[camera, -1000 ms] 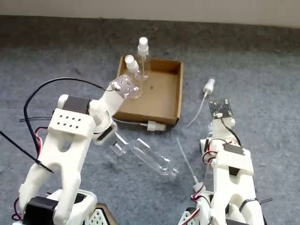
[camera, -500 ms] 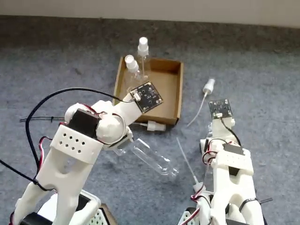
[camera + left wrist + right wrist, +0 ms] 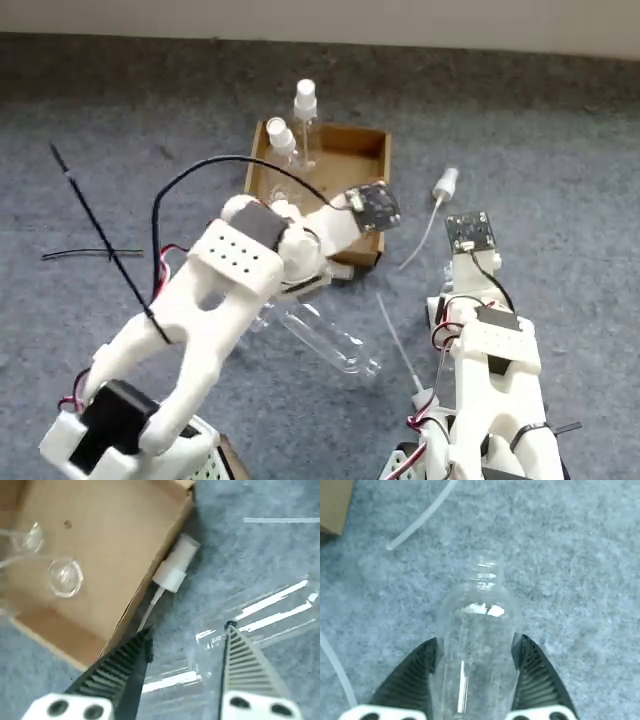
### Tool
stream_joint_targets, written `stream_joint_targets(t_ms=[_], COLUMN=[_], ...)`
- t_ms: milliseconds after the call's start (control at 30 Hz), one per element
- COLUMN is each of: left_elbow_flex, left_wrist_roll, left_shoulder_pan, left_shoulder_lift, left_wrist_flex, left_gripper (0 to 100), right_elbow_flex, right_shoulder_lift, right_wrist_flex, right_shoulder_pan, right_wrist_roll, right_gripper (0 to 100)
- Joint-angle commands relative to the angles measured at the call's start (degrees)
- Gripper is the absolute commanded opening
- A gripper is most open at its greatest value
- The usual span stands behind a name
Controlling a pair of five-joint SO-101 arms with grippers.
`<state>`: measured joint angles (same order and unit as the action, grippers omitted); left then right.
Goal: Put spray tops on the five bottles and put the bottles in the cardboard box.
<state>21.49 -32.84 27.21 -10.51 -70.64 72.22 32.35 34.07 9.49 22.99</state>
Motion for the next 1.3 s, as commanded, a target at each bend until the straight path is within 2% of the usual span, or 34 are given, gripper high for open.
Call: stream_joint_targets(t_ms=[0,233,667,1267], left_elbow_flex=[-3.9,-6.6,-13.5,-16.0], left_wrist_roll=[-4.0,-9.9,-10.2,-10.3], left_shoulder_pan=[2.5,2.8,2.5,0.0], left_shoulder_lift=[4.0,9.3,21.7,23.3], left_wrist_flex=[0.8,1.4,6.9,6.9], left_gripper=[21,21,21,21], right_elbow_flex=[1.5,1.5,1.5,1.5], right_shoulder_lift=[-0.9,-0.9,-0.9,-0.9], right_wrist_flex=[-0.2,-0.2,-0.2,-0.2], right_shoulder_pan=[-0.6,-0.7,-0.7,-0.7], right_wrist_roll=[-0.4,-0.4,-0.4,-0.4], right_gripper=[0.4,0.4,0.4,0.4])
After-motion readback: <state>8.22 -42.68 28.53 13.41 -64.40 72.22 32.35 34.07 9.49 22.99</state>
